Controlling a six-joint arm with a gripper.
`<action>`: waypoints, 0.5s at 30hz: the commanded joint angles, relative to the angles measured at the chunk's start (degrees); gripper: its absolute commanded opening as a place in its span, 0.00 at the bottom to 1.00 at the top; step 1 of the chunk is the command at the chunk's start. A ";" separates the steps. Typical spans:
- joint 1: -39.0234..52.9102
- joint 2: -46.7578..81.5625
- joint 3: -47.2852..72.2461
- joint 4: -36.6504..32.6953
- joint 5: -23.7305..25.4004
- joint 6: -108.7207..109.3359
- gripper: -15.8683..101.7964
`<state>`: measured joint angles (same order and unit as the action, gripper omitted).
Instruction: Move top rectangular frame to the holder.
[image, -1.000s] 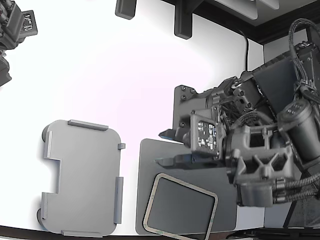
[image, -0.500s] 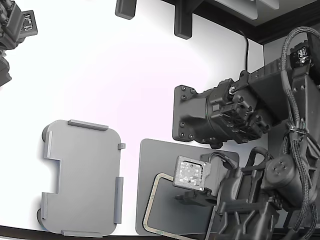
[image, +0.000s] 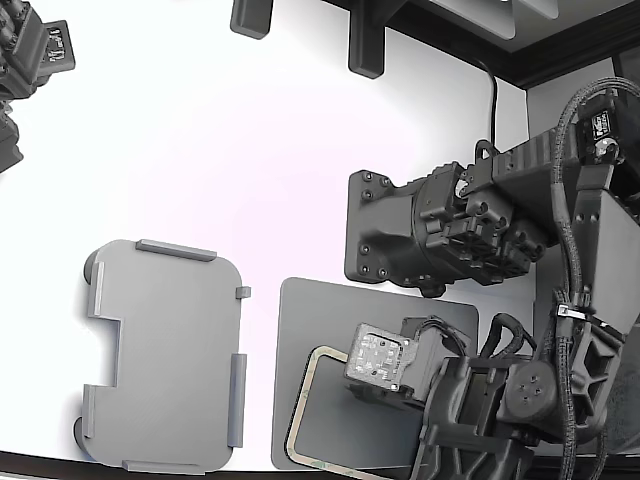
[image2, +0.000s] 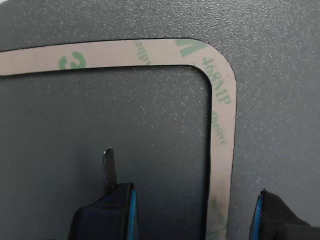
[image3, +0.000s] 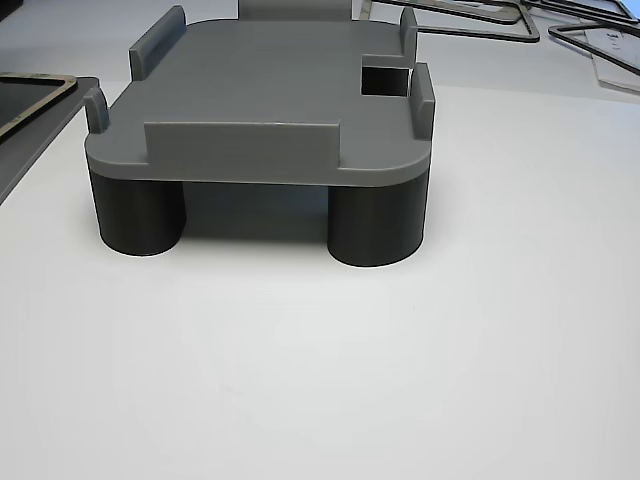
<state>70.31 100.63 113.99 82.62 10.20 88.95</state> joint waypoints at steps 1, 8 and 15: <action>-0.44 1.14 0.53 -1.67 -0.53 0.18 0.93; -0.53 1.58 2.20 -3.08 -1.05 0.09 0.90; -1.32 1.85 2.72 -2.64 -1.67 1.14 0.76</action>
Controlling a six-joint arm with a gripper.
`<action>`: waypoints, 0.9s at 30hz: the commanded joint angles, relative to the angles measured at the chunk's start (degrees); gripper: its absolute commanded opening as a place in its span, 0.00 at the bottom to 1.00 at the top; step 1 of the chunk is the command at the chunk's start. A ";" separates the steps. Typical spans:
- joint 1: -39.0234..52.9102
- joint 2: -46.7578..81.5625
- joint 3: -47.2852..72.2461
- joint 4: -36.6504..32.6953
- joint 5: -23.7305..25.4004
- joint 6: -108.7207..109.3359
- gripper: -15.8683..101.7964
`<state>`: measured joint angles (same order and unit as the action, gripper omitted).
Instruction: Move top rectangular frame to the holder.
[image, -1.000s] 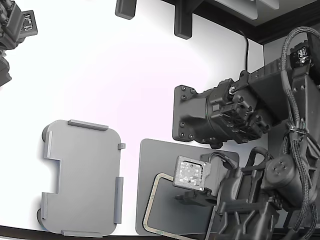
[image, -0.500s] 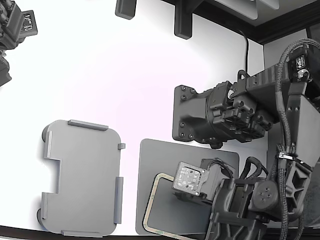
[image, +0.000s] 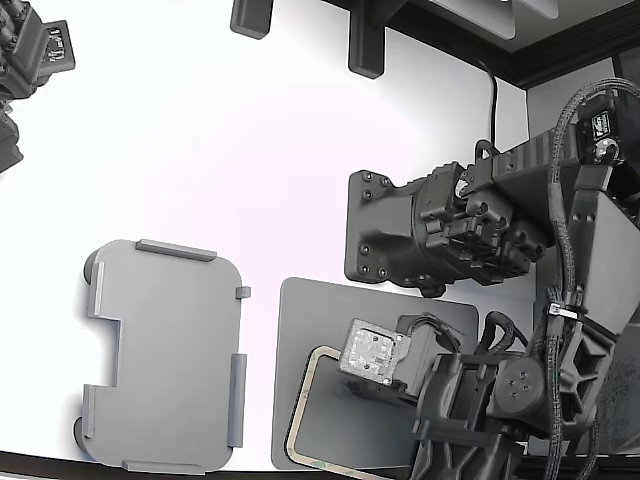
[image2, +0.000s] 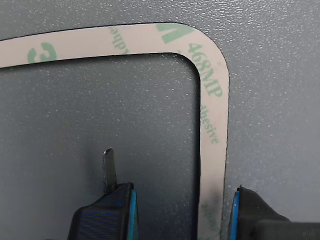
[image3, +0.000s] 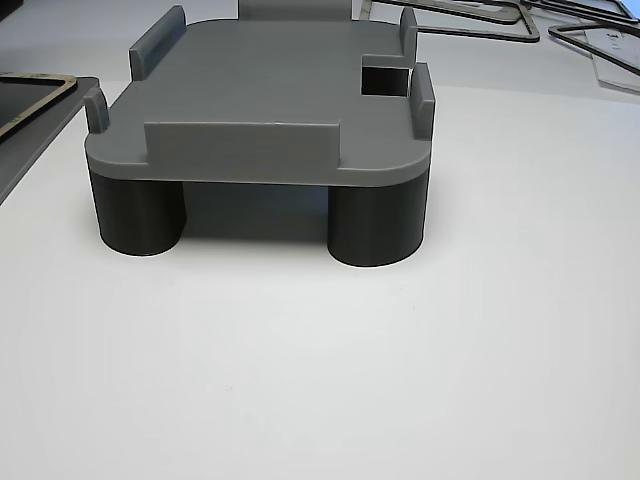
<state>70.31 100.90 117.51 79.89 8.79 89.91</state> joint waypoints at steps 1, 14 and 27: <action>-1.58 1.76 -0.62 0.09 -0.35 0.18 0.74; -2.64 2.64 2.11 -2.37 -0.44 -0.44 0.69; -2.90 4.48 5.19 -3.16 -0.79 -0.44 0.63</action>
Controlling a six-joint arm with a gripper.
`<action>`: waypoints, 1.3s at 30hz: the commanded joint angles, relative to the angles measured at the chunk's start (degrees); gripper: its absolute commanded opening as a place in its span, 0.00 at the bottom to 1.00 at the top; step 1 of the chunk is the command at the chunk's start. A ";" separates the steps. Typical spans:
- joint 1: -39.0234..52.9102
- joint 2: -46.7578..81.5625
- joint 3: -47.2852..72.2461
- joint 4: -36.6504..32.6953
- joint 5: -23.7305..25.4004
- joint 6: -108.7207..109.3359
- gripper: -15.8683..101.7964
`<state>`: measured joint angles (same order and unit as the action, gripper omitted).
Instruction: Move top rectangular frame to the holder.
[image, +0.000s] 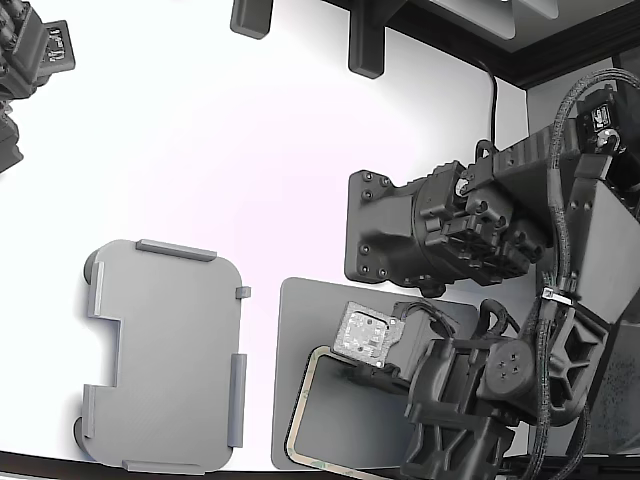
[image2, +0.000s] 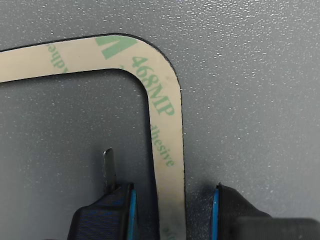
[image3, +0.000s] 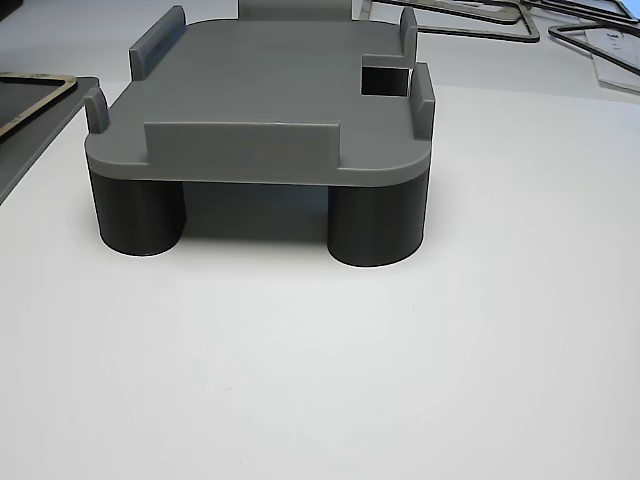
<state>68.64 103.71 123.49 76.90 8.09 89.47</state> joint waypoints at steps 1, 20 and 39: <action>-1.23 1.76 -0.53 -0.18 -0.09 0.00 0.63; -1.67 2.55 2.11 -2.64 -0.26 -0.26 0.29; -6.86 1.41 -18.90 10.90 0.88 9.58 0.04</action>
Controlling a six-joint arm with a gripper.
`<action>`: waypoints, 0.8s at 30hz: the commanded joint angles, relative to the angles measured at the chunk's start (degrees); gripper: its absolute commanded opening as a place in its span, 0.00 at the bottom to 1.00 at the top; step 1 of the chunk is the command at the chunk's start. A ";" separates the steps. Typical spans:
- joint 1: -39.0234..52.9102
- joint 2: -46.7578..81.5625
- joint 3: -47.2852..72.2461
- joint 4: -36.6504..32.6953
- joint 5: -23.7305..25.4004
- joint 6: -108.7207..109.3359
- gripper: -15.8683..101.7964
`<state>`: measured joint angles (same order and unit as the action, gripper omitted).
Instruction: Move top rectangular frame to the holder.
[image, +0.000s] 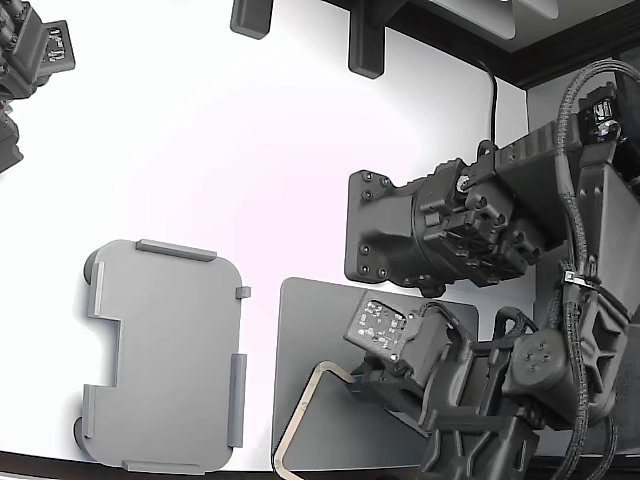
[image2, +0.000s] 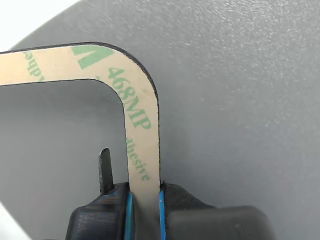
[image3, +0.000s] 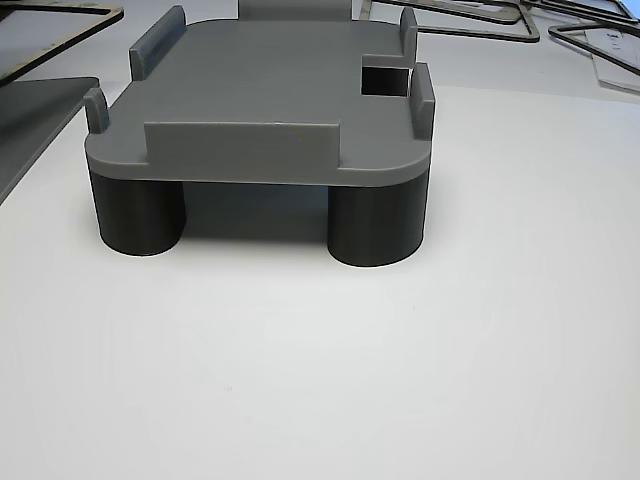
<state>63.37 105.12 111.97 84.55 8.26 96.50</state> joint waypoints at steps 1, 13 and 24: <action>-1.93 -1.05 -10.28 5.27 1.14 4.39 0.04; -8.00 -6.77 -24.70 10.28 8.61 21.62 0.04; -21.71 -14.50 -31.46 10.28 8.44 29.79 0.04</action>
<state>44.38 91.32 84.20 94.31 16.79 125.42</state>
